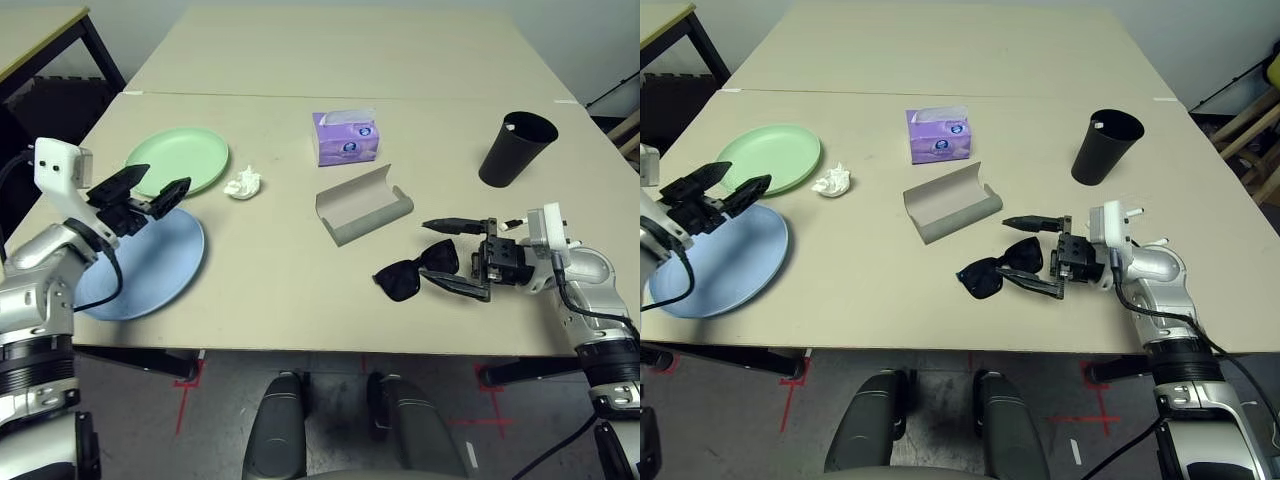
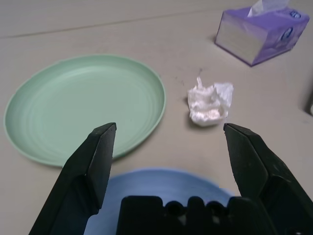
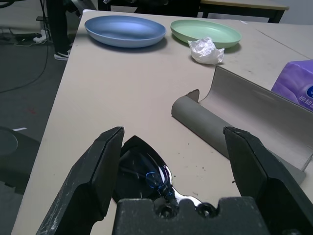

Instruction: Organize and tidy the items on the table.

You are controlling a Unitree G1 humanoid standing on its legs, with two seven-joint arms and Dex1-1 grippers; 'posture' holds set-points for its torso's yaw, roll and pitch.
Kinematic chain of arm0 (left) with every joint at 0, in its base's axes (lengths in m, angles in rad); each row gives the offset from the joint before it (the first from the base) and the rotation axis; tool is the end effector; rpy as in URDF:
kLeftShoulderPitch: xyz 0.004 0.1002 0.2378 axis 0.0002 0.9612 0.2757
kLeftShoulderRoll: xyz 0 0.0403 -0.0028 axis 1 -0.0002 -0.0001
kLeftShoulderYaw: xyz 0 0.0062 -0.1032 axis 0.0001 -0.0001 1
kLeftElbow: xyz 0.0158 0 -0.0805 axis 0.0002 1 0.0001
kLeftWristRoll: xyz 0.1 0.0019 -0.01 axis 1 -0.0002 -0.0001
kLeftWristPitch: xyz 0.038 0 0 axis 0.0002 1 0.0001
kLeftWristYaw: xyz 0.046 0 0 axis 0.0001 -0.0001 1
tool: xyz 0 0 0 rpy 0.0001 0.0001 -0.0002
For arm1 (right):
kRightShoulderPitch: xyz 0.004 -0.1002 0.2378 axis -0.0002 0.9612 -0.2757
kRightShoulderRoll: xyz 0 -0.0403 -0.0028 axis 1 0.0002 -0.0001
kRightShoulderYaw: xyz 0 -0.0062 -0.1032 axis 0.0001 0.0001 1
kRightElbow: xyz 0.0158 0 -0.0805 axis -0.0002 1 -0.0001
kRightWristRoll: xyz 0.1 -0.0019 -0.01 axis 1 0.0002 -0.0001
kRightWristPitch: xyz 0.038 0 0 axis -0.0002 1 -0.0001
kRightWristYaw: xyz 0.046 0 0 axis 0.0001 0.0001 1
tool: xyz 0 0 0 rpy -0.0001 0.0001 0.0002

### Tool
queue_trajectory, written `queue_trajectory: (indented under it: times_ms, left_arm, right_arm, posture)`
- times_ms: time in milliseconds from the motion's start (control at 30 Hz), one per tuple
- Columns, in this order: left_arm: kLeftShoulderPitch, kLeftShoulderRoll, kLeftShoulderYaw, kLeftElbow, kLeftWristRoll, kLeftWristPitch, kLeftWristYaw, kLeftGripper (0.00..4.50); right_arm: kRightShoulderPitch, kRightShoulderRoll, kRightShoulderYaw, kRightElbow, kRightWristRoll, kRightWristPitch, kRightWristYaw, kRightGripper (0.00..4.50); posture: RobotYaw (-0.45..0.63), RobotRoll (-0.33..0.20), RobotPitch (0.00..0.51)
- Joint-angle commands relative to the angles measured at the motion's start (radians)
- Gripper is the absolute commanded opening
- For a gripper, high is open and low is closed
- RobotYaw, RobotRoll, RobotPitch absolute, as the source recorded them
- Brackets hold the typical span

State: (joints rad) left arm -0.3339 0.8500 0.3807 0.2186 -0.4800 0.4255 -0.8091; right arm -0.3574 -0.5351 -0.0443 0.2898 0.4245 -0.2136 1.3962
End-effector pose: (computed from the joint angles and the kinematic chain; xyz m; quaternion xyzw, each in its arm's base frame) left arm 0.2302 0.3542 0.1874 0.0665 0.0431 -0.1869 0.9792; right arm 0.2656 -0.2565 0.1200 -0.1391 -0.0937 0.6023 0.7805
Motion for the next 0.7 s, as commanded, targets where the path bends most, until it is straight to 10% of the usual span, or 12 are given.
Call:
queue_trajectory:
  times_ms: [33, 700]
  left_arm:
    - [0.027, 0.066, 0.025, 0.06, 0.011, 0.053, -0.029, 4.5]
    - [0.085, 0.168, 0.135, 0.218, 0.035, 0.271, 0.111, 4.5]
  right_arm:
    - [0.005, 0.0, 0.017, -0.036, 0.003, 0.018, -0.006, 4.46]
    - [0.02, -0.004, 0.035, -0.135, 0.003, 0.086, -0.055, 4.46]
  posture:
    - [0.2, 0.0, 0.147]
    - [0.2, 0.0, 0.151]
